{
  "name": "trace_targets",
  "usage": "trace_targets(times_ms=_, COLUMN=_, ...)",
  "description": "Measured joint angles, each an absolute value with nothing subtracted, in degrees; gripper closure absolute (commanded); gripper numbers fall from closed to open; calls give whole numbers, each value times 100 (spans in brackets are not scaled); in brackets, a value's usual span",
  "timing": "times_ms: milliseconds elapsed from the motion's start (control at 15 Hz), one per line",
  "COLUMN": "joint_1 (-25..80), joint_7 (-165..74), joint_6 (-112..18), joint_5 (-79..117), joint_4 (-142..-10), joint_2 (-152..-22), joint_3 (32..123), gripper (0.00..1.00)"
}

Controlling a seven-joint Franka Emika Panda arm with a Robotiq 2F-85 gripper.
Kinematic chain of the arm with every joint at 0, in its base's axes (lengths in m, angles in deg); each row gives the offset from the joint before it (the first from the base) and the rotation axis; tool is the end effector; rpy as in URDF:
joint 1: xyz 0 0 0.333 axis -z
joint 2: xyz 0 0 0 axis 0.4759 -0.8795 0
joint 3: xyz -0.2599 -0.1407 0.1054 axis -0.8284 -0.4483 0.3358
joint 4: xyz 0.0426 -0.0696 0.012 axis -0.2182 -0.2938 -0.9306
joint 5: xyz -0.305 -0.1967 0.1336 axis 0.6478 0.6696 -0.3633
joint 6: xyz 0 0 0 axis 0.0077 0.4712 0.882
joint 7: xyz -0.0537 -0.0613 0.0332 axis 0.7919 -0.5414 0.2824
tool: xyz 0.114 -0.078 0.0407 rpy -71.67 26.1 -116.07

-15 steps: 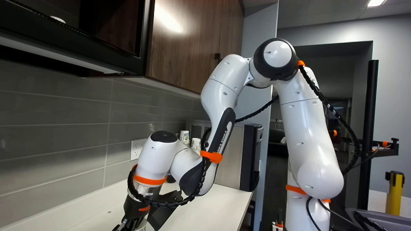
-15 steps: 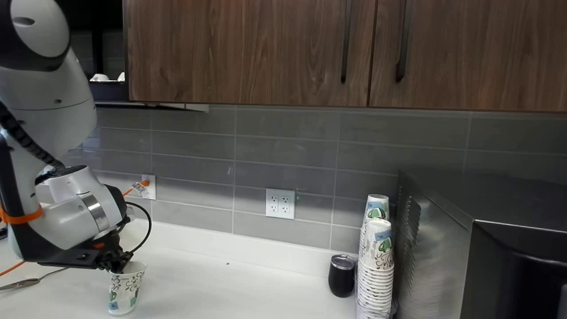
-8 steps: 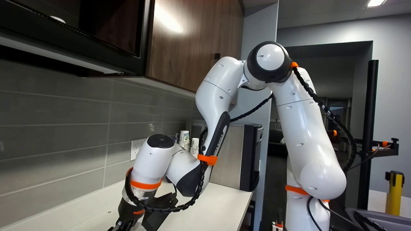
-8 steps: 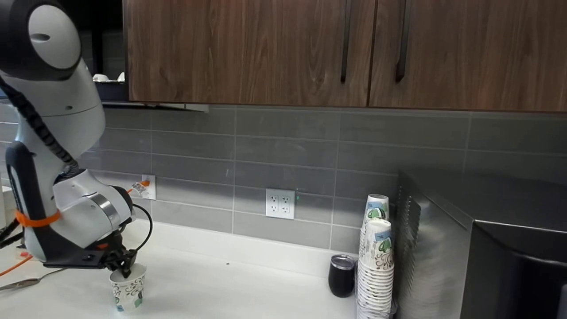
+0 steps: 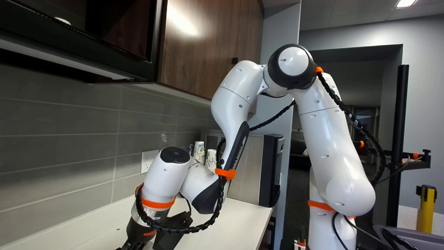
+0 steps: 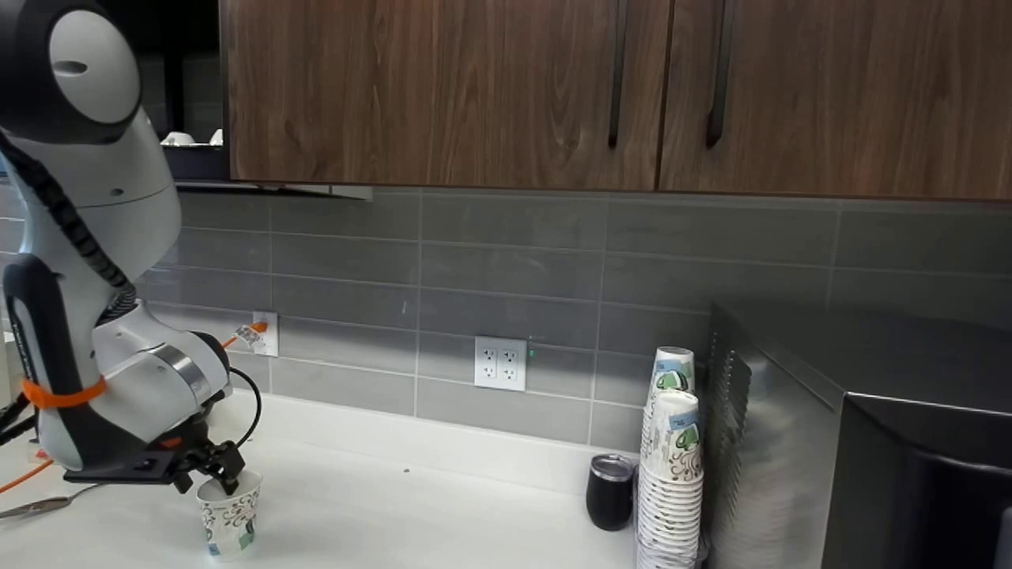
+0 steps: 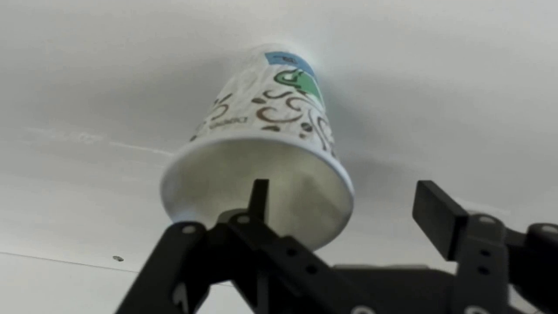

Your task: Remove the paper cup from the cabinet and put it on the counter

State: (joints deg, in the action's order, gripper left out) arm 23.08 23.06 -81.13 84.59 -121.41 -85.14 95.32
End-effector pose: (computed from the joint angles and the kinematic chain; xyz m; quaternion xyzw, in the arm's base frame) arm 0.4514 0.2220 0.1935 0.9733 0.0912 0.2101 0.0173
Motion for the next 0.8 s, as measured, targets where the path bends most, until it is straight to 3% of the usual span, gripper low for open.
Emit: trace_targets(times_ms=800, joint_1=2552, joint_7=1490, joint_6=-8160, joint_5=6966, joint_4=-12318, joint_2=-8155, joint_3=9959, gripper=0)
